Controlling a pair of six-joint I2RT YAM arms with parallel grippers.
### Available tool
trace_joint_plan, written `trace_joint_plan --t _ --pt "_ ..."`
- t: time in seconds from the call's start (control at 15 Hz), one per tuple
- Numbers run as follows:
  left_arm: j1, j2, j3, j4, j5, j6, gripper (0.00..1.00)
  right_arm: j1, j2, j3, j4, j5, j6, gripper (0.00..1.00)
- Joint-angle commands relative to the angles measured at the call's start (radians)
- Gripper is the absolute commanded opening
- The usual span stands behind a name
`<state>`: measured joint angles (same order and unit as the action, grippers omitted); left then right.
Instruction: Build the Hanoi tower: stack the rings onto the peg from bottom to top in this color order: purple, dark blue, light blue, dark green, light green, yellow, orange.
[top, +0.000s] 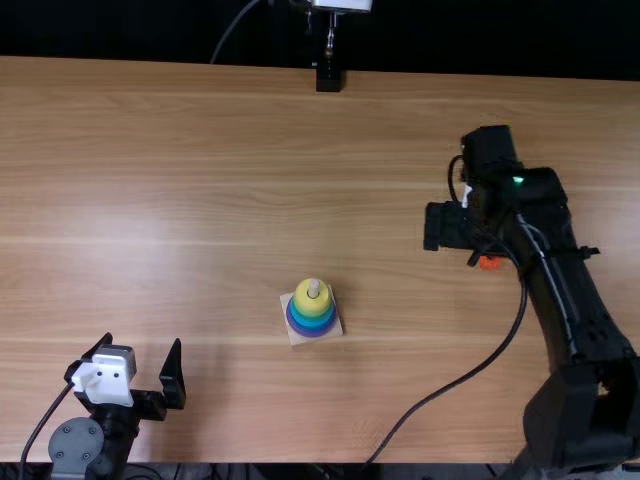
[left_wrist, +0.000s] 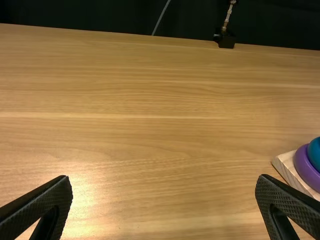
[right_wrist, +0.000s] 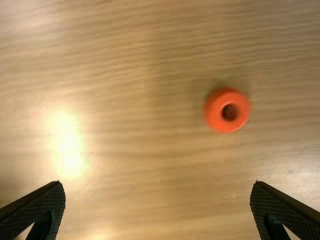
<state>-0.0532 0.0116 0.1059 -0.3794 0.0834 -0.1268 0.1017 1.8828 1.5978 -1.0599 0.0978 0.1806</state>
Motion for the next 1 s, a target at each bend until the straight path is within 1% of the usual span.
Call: trace_joint_plan --t 0.0,0.07,0.13,0.2,0.27,0.33,0.4,0.47,0.53,0.6,0.73,0.8,0.87,0.93 --pt "-0.004 -0.012 -0.106 -0.077 0.011 0.015 1.00 -0.033 -0.071 -0.050 0.056 0.002 -0.004 1.00" --pt "-0.004 -0.012 -0.106 -0.077 0.011 0.015 1.00 -0.053 -0.071 -0.085 0.120 -0.006 -0.006 1.00" --pt "-0.004 -0.012 -0.106 -0.077 0.011 0.015 1.00 -0.077 -0.071 -0.122 0.177 -0.021 -0.006 1.00" --pt "-0.004 -0.012 -0.106 -0.077 0.011 0.015 1.00 -0.103 -0.070 -0.153 0.219 -0.033 -0.015 1.00" --pt "-0.004 -0.012 -0.106 -0.077 0.011 0.015 1.00 -0.129 -0.070 -0.176 0.247 -0.048 -0.039 1.00" --pt "-0.004 -0.012 -0.106 -0.077 0.011 0.015 1.00 -0.148 -0.068 -0.190 0.254 -0.074 -0.072 1.00" --pt "-0.004 -0.012 -0.106 -0.077 0.011 0.015 1.00 -0.169 -0.067 -0.194 0.258 -0.113 -0.094 1.00" --pt "-0.004 -0.012 -0.106 -0.077 0.011 0.015 1.00 -0.194 -0.063 -0.196 0.262 -0.146 -0.101 1.00" --pt "-0.004 -0.012 -0.106 -0.077 0.011 0.015 1.00 -0.220 -0.053 -0.196 0.262 -0.170 -0.109 1.00" --pt "-0.004 -0.012 -0.106 -0.077 0.011 0.015 1.00 -0.229 -0.024 -0.196 0.265 -0.173 -0.124 1.00" --pt "-0.004 -0.012 -0.106 -0.077 0.011 0.015 1.00 -0.229 0.029 -0.193 0.273 -0.166 -0.192 1.00" --pt "-0.004 -0.012 -0.106 -0.077 0.011 0.015 1.00 -0.231 0.061 -0.185 0.273 -0.166 -0.223 1.00" --pt "-0.004 -0.012 -0.106 -0.077 0.011 0.015 1.00 -0.231 0.090 -0.182 0.273 -0.162 -0.230 1.00" --pt "-0.004 -0.012 -0.106 -0.077 0.011 0.015 1.00 -0.231 0.104 -0.179 0.273 -0.155 -0.230 1.00"
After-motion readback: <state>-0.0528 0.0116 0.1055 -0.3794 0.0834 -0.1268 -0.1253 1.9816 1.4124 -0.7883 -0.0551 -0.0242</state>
